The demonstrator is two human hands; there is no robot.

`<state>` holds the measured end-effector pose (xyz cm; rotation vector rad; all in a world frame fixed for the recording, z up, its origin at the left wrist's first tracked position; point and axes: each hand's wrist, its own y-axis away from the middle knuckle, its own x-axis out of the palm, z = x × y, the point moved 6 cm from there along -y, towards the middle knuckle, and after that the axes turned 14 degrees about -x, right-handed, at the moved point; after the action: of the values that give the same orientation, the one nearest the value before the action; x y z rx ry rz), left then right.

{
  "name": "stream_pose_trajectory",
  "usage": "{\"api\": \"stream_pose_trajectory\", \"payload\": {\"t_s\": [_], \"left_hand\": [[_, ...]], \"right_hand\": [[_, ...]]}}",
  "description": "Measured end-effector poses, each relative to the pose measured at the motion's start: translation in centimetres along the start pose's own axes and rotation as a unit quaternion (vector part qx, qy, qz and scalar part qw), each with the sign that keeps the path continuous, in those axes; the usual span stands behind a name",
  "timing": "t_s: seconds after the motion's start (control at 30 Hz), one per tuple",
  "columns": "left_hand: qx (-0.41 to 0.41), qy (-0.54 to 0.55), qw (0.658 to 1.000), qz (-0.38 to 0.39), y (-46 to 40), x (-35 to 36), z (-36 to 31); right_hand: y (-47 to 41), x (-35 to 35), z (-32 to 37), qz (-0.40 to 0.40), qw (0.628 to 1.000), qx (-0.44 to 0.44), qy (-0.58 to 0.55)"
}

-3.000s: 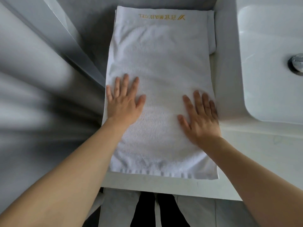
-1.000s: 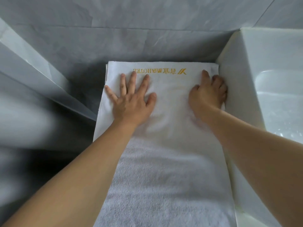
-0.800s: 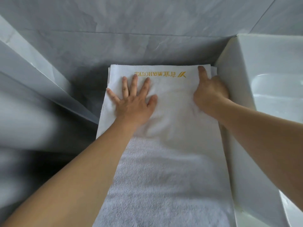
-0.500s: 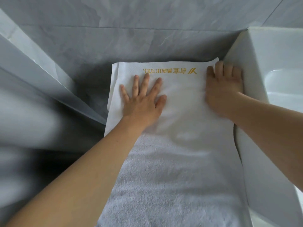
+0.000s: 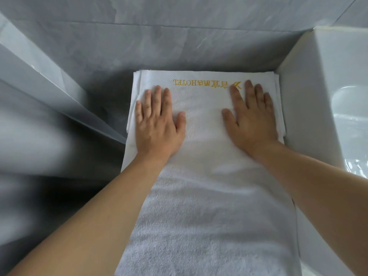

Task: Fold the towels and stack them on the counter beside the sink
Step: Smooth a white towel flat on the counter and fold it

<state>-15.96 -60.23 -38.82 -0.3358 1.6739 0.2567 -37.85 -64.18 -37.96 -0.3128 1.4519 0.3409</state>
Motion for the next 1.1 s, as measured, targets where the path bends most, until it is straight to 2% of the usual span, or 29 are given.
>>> {"api": "stream_pose_trajectory", "payload": {"t_s": [0.17, 0.23, 0.3, 0.37, 0.43, 0.5, 0.6, 0.67, 0.73, 0.83, 1.0, 1.1], "left_hand": [[-0.002, -0.006, 1.0, 0.008, 0.3, -0.3, -0.1], [-0.004, -0.019, 0.999, 0.034, 0.1, -0.4, -0.3], [-0.002, -0.039, 0.995, 0.087, 0.2, -0.9, -0.6], [0.025, -0.036, 0.993, 0.111, 2.1, -2.1, -0.3], [0.076, 0.005, 0.994, 0.081, 7.4, -4.7, 0.7], [0.113, 0.07, 0.989, 0.056, 15.1, -7.5, 2.7], [0.188, 0.077, 0.971, 0.127, 26.3, -7.8, 6.5], [0.208, 0.014, 0.959, 0.194, 31.3, -6.6, 8.8], [0.217, -0.045, 0.948, 0.229, 34.1, -5.8, 10.3], [0.23, -0.085, 0.945, 0.215, 35.6, -5.8, 10.6], [0.25, -0.116, 0.953, 0.126, 34.6, -6.5, 9.0], [0.221, -0.163, 0.951, 0.138, 33.9, -6.9, 8.3]], "right_hand": [[-0.3, 0.0, 0.0, 0.057, 0.998, 0.021, 0.007], [0.5, -0.9, 0.4, 0.091, 0.995, 0.037, 0.024], [3.4, -2.7, 2.5, 0.082, 0.996, 0.034, 0.029], [8.5, -4.5, 6.3, 0.029, 0.999, -0.014, -0.022], [14.8, -5.5, 10.4, -0.013, 0.992, -0.101, -0.08], [21.0, -5.4, 12.8, -0.02, 0.981, -0.175, -0.083], [28.2, -4.0, 14.3, 0.024, 0.967, -0.239, -0.087], [31.4, -2.9, 14.7, 0.08, 0.956, -0.269, -0.081], [33.6, -2.0, 14.5, 0.142, 0.947, -0.28, -0.066], [35.4, -1.5, 14.4, 0.2, 0.937, -0.287, -0.023], [35.6, -2.1, 15.3, 0.245, 0.935, -0.248, 0.059], [35.8, -2.6, 15.8, 0.29, 0.927, -0.214, 0.102]]}}
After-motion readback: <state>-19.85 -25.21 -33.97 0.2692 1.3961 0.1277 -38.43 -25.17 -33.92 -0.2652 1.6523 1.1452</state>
